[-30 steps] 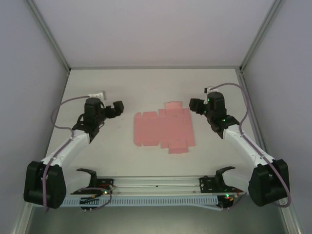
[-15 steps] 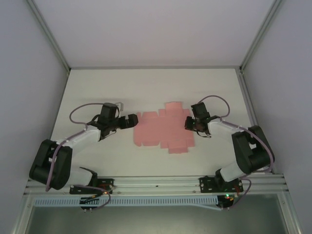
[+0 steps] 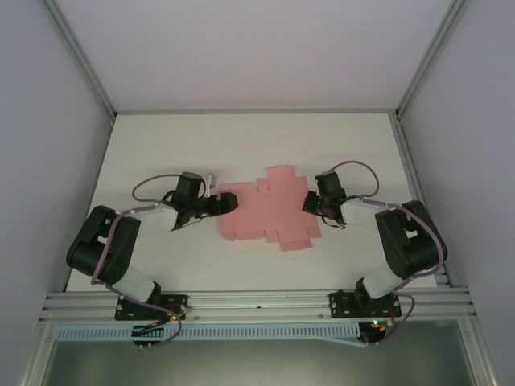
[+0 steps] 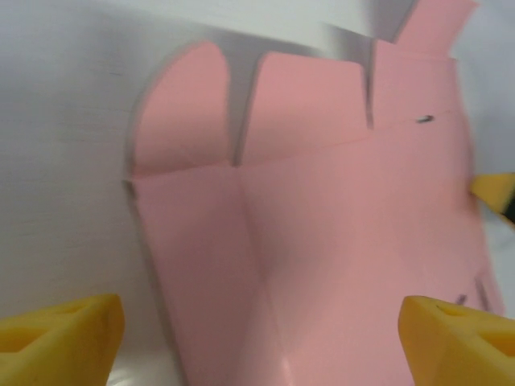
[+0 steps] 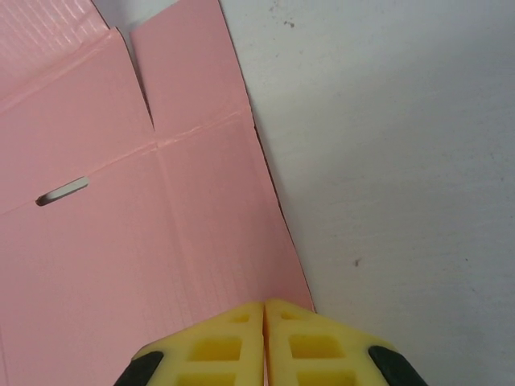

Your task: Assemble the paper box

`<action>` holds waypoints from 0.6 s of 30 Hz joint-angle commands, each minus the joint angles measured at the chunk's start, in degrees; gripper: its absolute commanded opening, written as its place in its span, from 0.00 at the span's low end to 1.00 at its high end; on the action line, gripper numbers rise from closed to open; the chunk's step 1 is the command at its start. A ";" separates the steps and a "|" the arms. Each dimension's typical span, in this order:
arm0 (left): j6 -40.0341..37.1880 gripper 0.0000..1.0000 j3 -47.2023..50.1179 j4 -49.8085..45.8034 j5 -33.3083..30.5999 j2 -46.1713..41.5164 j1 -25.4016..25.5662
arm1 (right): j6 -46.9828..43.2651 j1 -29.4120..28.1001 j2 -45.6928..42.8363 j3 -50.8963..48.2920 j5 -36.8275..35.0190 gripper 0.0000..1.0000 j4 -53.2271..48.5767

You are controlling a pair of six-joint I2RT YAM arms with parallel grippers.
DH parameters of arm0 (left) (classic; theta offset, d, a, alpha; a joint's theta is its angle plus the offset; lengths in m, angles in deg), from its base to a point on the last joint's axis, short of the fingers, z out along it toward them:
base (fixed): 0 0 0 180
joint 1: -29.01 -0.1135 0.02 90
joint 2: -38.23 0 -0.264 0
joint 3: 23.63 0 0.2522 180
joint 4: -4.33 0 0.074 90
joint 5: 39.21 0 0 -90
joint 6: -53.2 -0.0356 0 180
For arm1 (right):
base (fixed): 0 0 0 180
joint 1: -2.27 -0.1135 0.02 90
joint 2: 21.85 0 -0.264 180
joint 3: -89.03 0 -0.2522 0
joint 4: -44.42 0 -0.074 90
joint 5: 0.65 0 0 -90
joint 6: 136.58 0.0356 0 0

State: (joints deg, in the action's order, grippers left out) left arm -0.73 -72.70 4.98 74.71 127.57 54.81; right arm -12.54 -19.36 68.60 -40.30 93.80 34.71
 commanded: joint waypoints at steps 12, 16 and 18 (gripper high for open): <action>1.26 0.08 -0.39 6.85 4.58 -0.49 2.05 | 0.83 0.62 -2.70 -5.57 2.14 0.13 -4.04; -2.76 0.00 -2.14 3.90 3.51 -4.44 2.04 | -1.46 1.82 -10.28 -2.99 3.64 0.25 -7.21; -5.25 0.00 -3.23 2.57 3.25 -7.88 1.99 | -2.43 2.88 -15.35 -1.49 5.53 0.39 -8.56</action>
State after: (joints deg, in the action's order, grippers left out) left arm -0.38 -73.23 9.01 78.47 124.66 56.67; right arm -12.62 -18.03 58.61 -43.74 97.62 32.02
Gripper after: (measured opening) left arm 0.054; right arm 0.356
